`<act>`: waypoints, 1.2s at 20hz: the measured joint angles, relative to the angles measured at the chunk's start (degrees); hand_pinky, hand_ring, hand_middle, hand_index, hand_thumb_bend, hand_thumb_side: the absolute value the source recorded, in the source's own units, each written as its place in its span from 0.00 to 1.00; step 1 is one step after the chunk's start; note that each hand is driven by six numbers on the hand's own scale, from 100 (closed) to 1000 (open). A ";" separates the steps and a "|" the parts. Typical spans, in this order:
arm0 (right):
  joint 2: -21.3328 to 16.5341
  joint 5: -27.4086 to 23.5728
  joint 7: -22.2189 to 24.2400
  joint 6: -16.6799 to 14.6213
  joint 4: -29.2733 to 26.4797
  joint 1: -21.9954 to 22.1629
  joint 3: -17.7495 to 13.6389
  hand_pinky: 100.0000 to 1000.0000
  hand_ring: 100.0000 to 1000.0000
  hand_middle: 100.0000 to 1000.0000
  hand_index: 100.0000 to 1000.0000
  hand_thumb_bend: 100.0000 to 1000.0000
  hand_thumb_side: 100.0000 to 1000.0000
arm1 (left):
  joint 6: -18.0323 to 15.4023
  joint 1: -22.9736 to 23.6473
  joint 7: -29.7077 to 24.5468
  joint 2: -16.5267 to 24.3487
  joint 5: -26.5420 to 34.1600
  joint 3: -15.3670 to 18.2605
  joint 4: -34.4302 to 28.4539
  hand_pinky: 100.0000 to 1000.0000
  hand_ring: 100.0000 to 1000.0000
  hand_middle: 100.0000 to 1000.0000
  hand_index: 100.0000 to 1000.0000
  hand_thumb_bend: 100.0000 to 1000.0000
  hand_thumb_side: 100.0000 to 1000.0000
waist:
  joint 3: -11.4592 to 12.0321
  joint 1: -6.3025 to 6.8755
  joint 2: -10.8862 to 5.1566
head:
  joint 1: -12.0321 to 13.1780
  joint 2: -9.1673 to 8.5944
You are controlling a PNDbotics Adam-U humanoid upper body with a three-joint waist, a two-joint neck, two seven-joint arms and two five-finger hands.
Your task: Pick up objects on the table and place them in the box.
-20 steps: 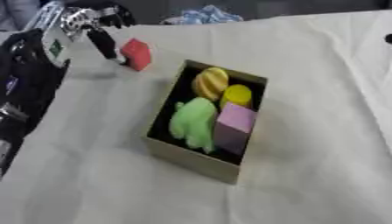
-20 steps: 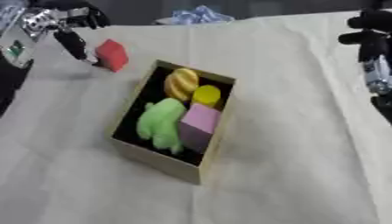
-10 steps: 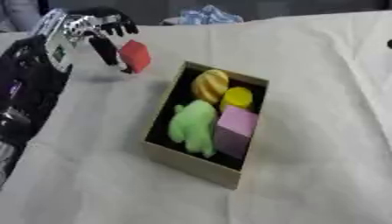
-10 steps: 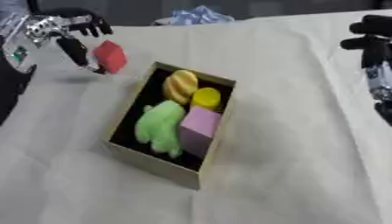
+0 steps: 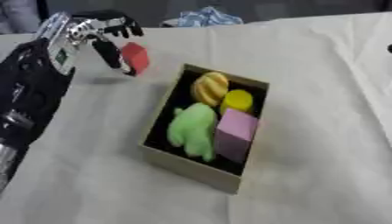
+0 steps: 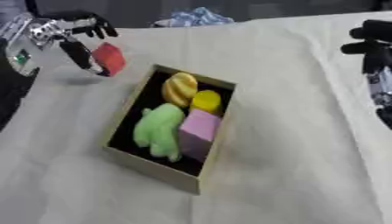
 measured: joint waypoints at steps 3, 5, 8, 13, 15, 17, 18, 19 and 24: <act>-0.01 -0.04 0.04 -0.04 0.00 -0.01 0.10 1.00 0.72 0.73 0.81 0.00 0.47 | 0.52 -0.11 -0.46 0.00 -0.98 0.18 0.64 0.83 0.79 0.77 0.82 0.52 0.00 | -0.08 0.17 0.29 | 0.06 -0.35; -0.01 -0.06 0.08 -0.07 0.00 -0.02 0.14 1.00 0.72 0.73 0.81 0.00 0.46 | 1.13 -0.42 -0.62 0.00 -1.67 0.50 1.00 0.82 0.79 0.77 0.82 0.48 0.00 | -0.11 0.22 0.45 | 0.10 -0.54; -0.04 -0.06 0.19 -0.18 0.00 -0.21 0.25 1.00 0.72 0.73 0.81 0.00 0.47 | 2.40 -0.66 -0.33 0.00 -3.04 1.22 1.42 0.80 0.77 0.75 0.81 0.43 0.00 | -0.27 0.22 0.86 | 0.31 -0.99; -0.07 -0.06 0.30 -0.29 0.00 -0.50 0.28 1.00 0.72 0.73 0.81 0.00 0.47 | 3.78 -1.04 0.50 -0.01 -4.17 2.21 2.05 0.80 0.77 0.75 0.80 0.41 0.00 | -0.41 0.12 1.46 | 0.75 -1.71; -0.08 -0.06 0.32 -0.31 0.00 -0.51 0.29 1.00 0.72 0.73 0.81 0.00 0.47 | 3.96 -1.05 0.73 -0.01 -4.18 2.43 2.06 0.80 0.77 0.75 0.80 0.41 0.00 | -0.42 -0.03 1.71 | 0.93 -1.84; -0.08 -0.06 0.39 -0.38 0.00 -0.53 0.29 1.00 0.72 0.72 0.81 0.00 0.47 | 4.02 -1.06 0.98 -0.01 -4.25 2.47 2.06 0.80 0.78 0.77 0.80 0.43 0.00 | -0.46 -0.09 1.87 | 1.07 -1.99; -0.08 -0.06 0.42 -0.41 0.00 -0.54 0.29 1.00 0.72 0.72 0.81 0.00 0.47 | 4.05 -1.09 1.08 -0.01 -4.33 2.48 2.06 0.80 0.78 0.77 0.80 0.43 0.00 | -0.49 -0.09 1.98 | 1.09 -2.22; -0.09 -0.06 0.44 -0.43 0.00 -0.55 0.29 1.00 0.72 0.72 0.81 0.00 0.47 | 4.03 -1.13 1.14 -0.02 -4.42 2.48 2.06 0.80 0.77 0.77 0.80 0.43 0.00 | -0.52 -0.10 2.09 | 1.09 -2.33; -0.13 -0.06 0.53 -0.48 0.00 -0.55 0.31 1.00 0.72 0.72 0.81 0.00 0.47 | 4.09 -1.53 0.99 -0.04 -4.55 2.50 2.06 0.76 0.70 0.68 0.77 0.39 0.00 | -0.51 -0.12 2.47 | 1.09 -2.63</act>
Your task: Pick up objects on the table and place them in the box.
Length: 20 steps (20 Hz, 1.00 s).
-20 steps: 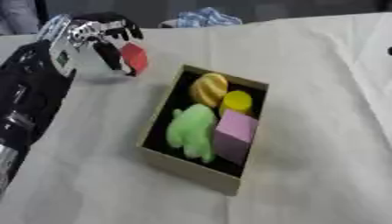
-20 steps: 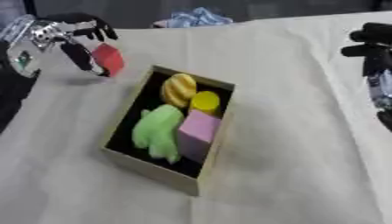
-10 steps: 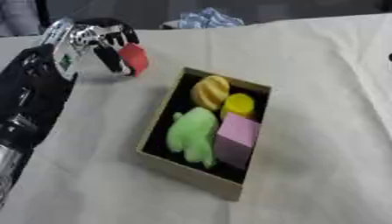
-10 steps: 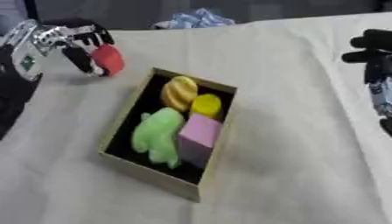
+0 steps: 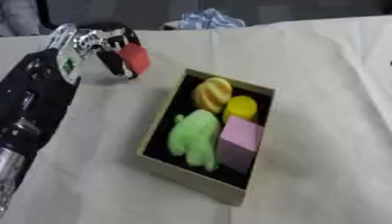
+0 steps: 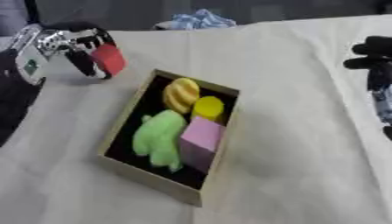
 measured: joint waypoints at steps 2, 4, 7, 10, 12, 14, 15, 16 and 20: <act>-0.01 0.00 0.04 0.03 0.00 0.00 0.01 1.00 0.72 0.72 0.81 0.00 0.47 | -0.03 -0.01 0.09 0.00 0.05 0.02 0.00 0.72 0.60 0.59 0.71 0.33 0.00 | 0.00 0.00 0.02 | 0.00 -0.10; -0.02 0.00 0.04 0.04 0.00 0.01 0.01 1.00 0.72 0.72 0.81 0.00 0.47 | 0.01 -0.01 0.73 0.00 0.05 0.02 -0.01 0.67 0.51 0.53 0.65 0.28 0.00 | 0.00 0.00 0.02 | 0.00 -0.10; -0.02 0.00 0.04 0.04 0.00 0.01 0.01 1.00 0.72 0.72 0.81 0.00 0.47 | 0.37 -0.01 2.98 0.00 -0.33 0.02 -0.07 0.59 0.42 0.46 0.59 0.22 0.00 | -0.02 0.00 0.02 | 0.00 -0.09; -0.02 0.00 0.04 0.04 0.00 0.04 0.01 1.00 0.72 0.72 0.81 0.00 0.47 | 0.85 -0.01 5.71 0.00 -1.04 0.02 -0.12 0.56 0.40 0.45 0.56 0.20 0.00 | -0.10 0.00 0.02 | 0.00 -0.09; -0.02 0.00 0.04 0.04 0.00 0.06 0.01 1.00 0.72 0.72 0.81 0.00 0.47 | 1.00 -0.01 7.12 -0.01 -1.42 0.02 -0.13 0.55 0.39 0.45 0.56 0.20 0.00 | -0.10 0.00 0.00 | -0.01 -0.06; -0.02 -0.02 0.04 0.04 0.00 0.10 0.01 1.00 0.72 0.72 0.81 0.00 0.47 | 0.97 0.00 8.03 -0.01 -1.57 0.01 -0.20 0.55 0.39 0.45 0.56 0.20 0.00 | -0.07 0.00 -0.09 | -0.02 0.32; -0.02 -0.03 0.04 0.04 0.00 0.13 0.00 1.00 0.72 0.72 0.81 0.00 0.47 | 0.90 0.00 8.31 -0.01 -1.57 0.00 -0.37 0.55 0.39 0.45 0.56 0.20 0.00 | 0.00 0.00 -0.23 | -0.05 0.46; -0.02 -0.09 0.03 0.05 0.00 0.26 -0.02 1.00 0.72 0.72 0.81 0.00 0.47 | 0.76 0.00 8.50 -0.01 -1.57 -0.04 -0.57 0.54 0.39 0.45 0.56 0.20 0.00 | 0.15 0.00 -0.48 | -0.11 0.80; -0.02 -0.16 -0.08 0.16 0.00 1.33 -0.06 1.00 0.72 0.72 0.81 0.00 0.47 | -0.66 0.00 8.12 0.02 -0.36 -1.51 -3.50 0.54 0.40 0.45 0.57 0.21 0.00 | 1.28 0.00 -2.38 | -0.85 2.54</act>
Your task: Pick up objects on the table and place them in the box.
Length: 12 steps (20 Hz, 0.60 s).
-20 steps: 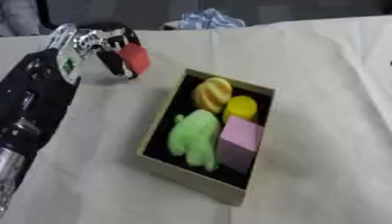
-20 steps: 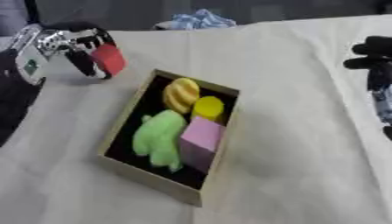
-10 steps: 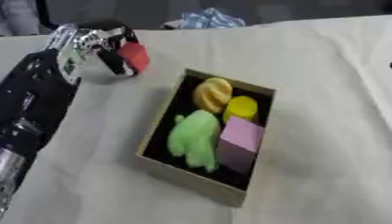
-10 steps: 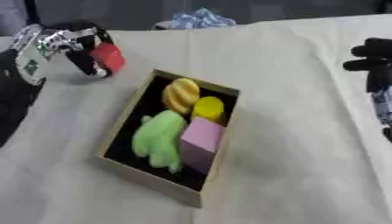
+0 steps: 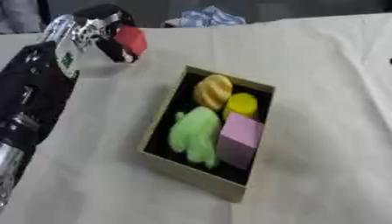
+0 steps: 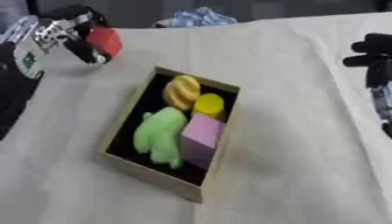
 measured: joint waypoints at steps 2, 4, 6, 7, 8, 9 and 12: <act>0.01 -0.07 -0.09 0.12 0.00 0.35 -0.01 1.00 0.72 0.72 0.81 0.00 0.47 | -1.32 0.06 -1.27 0.02 2.21 -1.91 -2.51 0.53 0.40 0.45 0.57 0.20 0.00 | 0.60 0.04 -0.72 | -0.56 1.05; 0.02 -0.27 -0.09 0.20 0.00 0.63 -0.02 1.00 0.73 0.73 0.81 0.00 0.47 | -2.32 0.37 -3.20 0.05 5.79 -4.42 -5.51 0.54 0.40 0.46 0.58 0.21 0.00 | 1.03 0.06 -1.76 | -1.19 2.12; 0.09 -0.40 0.02 0.32 0.00 0.77 -0.04 1.00 0.73 0.73 0.81 0.00 0.47 | -2.25 0.99 -5.32 0.05 9.84 -7.32 -8.66 0.53 0.41 0.46 0.58 0.22 0.00 | 1.28 0.10 -2.98 | -1.72 3.18; 0.13 -0.59 0.04 0.35 0.00 0.77 -0.09 1.00 0.73 0.73 0.81 0.00 0.47 | -1.79 1.34 -6.21 0.05 11.86 -8.72 -10.26 0.54 0.41 0.46 0.59 0.22 0.00 | 1.36 0.14 -3.45 | -1.88 3.59; 0.17 -0.83 0.07 0.40 0.00 0.78 -0.16 1.00 0.73 0.73 0.81 0.00 0.47 | -1.10 1.79 -6.94 0.05 13.88 -10.06 -11.82 0.54 0.41 0.46 0.59 0.22 0.00 | 1.40 0.18 -3.80 | -2.05 3.96; 0.22 -1.02 0.09 0.46 0.00 0.80 -0.21 1.00 0.73 0.73 0.81 0.00 0.47 | -0.30 2.31 -7.57 0.02 15.77 -11.38 -13.46 0.54 0.42 0.46 0.59 0.22 0.00 | 1.43 0.22 -4.13 | -2.23 4.34; 0.44 -1.71 0.15 0.68 0.00 0.87 -0.34 1.00 0.73 0.73 0.81 0.00 0.47 | 2.47 4.18 -8.62 -0.22 20.66 -15.25 -19.08 0.56 0.42 0.47 0.60 0.23 0.00 | 1.60 0.25 -5.40 | -2.77 5.32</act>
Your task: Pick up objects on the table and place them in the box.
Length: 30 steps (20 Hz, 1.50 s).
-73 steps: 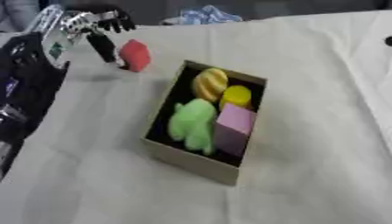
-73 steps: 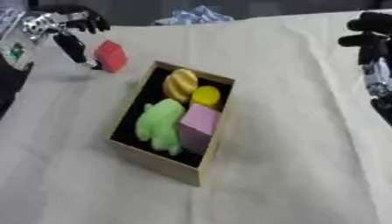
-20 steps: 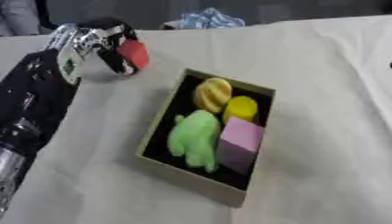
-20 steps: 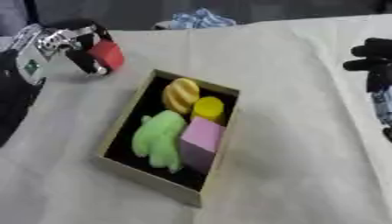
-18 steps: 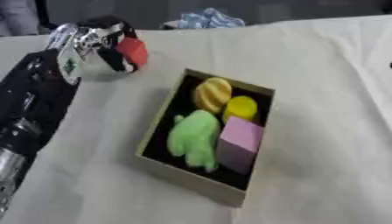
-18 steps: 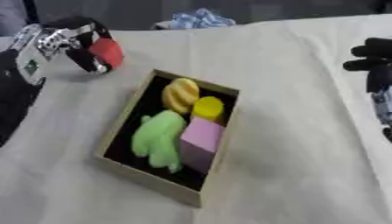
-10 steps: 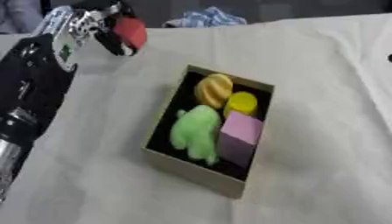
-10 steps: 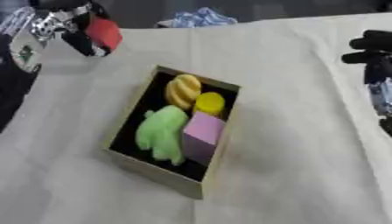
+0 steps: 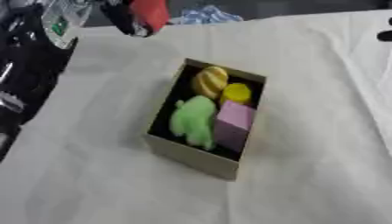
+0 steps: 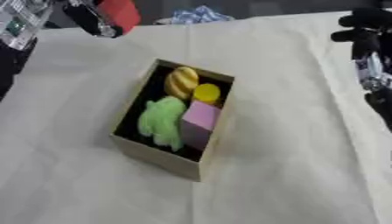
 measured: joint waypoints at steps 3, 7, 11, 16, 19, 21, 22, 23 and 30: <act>0.26 -0.39 0.05 0.11 0.00 0.29 -0.01 1.00 0.73 0.73 0.81 0.00 0.47 | 2.79 1.81 -0.70 -0.55 3.22 -3.65 -6.23 0.55 0.42 0.47 0.60 0.23 0.00 | 0.18 0.06 -1.10 | -0.65 0.89; 0.59 -0.70 0.06 0.27 0.00 0.41 -0.04 1.00 0.73 0.73 0.81 0.00 0.47 | 6.34 4.22 -1.55 -0.82 5.96 -7.56 -13.25 0.56 0.43 0.48 0.61 0.23 0.00 | 0.44 0.05 -1.62 | -1.31 1.62; 0.79 -0.87 0.06 0.29 0.00 0.48 -0.18 1.00 0.73 0.73 0.81 0.00 0.47 | 9.65 6.26 -2.31 -1.11 6.28 -10.22 -17.31 0.56 0.44 0.48 0.62 0.24 0.00 | 0.70 -0.20 -1.75 | -1.48 1.83; 0.80 -0.87 0.06 0.28 0.00 0.74 -0.21 1.00 0.73 0.73 0.81 0.00 0.47 | 12.18 7.70 -3.05 -2.08 4.66 -11.83 -18.45 0.57 0.45 0.50 0.63 0.24 0.00 | 0.74 -0.24 -1.74 | -1.46 2.09; 0.81 -0.87 0.03 0.25 0.00 0.88 -0.31 1.00 0.73 0.73 0.81 0.00 0.47 | 12.73 8.40 -3.65 -2.29 4.23 -12.25 -18.36 0.57 0.45 0.50 0.63 0.25 0.00 | 0.74 -0.25 -1.63 | -1.45 2.09; 0.82 -0.87 0.02 0.24 0.00 0.88 -0.32 1.00 0.73 0.73 0.81 0.00 0.47 | 12.84 8.63 -4.07 -2.29 4.21 -12.32 -18.30 0.58 0.47 0.51 0.65 0.30 0.00 | 0.74 -0.25 -1.62 | -1.45 2.10; 0.85 -0.87 0.02 0.24 0.00 0.88 -0.32 1.00 0.73 0.73 0.81 0.00 0.47 | 12.81 8.90 -4.37 -2.30 4.29 -12.49 -18.22 0.61 0.50 0.54 0.67 0.35 0.00 | 0.74 -0.25 -1.62 | -1.45 2.10; 0.94 -0.87 0.01 0.24 0.00 0.88 -0.32 1.00 0.73 0.73 0.81 0.00 0.47 | 12.70 9.21 -4.84 -2.31 4.45 -12.68 -18.11 0.63 0.53 0.56 0.69 0.39 0.00 | 0.74 -0.26 -1.62 | -1.44 2.10; 1.25 -0.89 -0.03 0.19 0.00 0.88 -0.34 1.00 0.73 0.73 0.81 0.00 0.47 | 9.80 10.00 -10.12 -2.28 3.82 -13.31 -18.40 0.91 0.88 0.82 0.89 0.74 0.00 | 0.73 -0.29 -1.66 | -1.43 2.17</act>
